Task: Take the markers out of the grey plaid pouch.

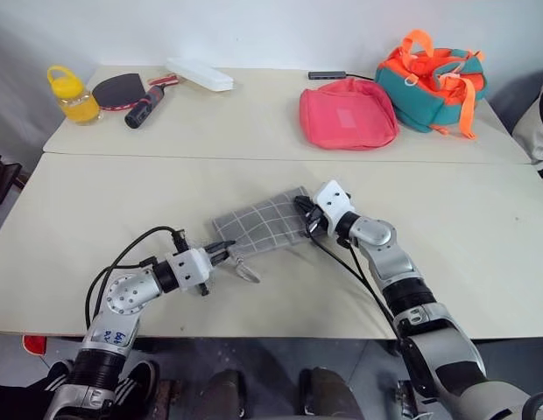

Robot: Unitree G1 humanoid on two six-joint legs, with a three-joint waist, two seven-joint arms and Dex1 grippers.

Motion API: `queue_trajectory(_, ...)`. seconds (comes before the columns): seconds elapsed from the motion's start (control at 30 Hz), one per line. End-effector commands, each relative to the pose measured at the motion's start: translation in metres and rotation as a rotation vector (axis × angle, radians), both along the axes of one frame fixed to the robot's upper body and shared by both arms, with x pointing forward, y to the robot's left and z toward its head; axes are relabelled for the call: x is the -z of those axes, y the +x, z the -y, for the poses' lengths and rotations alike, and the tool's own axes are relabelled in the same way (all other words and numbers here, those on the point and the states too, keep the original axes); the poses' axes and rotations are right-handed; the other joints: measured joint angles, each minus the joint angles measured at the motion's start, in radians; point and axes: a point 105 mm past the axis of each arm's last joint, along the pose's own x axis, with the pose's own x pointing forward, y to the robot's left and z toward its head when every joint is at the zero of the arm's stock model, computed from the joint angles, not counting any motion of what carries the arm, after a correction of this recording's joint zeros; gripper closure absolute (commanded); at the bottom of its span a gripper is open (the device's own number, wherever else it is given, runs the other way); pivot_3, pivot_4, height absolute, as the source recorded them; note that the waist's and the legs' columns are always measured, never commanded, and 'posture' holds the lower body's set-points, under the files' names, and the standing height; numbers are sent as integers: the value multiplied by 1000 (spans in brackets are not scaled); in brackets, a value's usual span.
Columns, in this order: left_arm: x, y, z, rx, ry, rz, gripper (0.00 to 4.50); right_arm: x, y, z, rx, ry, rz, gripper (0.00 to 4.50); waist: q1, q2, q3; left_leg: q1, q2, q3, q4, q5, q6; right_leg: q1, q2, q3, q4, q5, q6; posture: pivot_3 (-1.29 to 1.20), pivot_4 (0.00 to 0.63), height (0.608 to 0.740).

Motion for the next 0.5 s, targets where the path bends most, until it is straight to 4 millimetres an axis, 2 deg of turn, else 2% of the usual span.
queue_trajectory(0.03,-6,0,-2,-1,-9,33,4465,4,-2,6,13,5,-13,4500,0,0,0,0,0,0,0,0,0,0,0,0,0,0,0,0,150,740)
queue_trajectory(0.13,-6,-2,0,4,-9,34,4465,-1,-3,4,-8,56,-25,4500,0,0,0,0,0,0,0,0,0,0,0,0,0,0,0,0,150,740)
queue_trajectory(0.23,-5,-2,2,-4,-14,38,4500,-13,-10,4,-76,113,-43,3898,1,0,0,0,0,0,0,0,0,0,0,0,0,0,0,0,150,740)
queue_trajectory(0.3,-5,-2,2,-12,-16,43,4500,-28,-16,6,-106,202,-47,3228,0,0,0,0,0,0,0,0,0,0,0,-1,0,0,0,0,150,740)
queue_trajectory(0.37,-6,-1,5,-22,-20,50,4500,-44,-30,6,-176,275,-57,2509,1,0,0,0,0,0,0,0,0,0,0,-1,0,0,0,0,150,740)
queue_trajectory(0.5,-3,0,11,-55,-39,49,4500,-55,-86,4,-410,329,-213,1175,9,0,0,-2,0,-3,0,0,0,0,0,-2,-2,0,0,0,150,740)
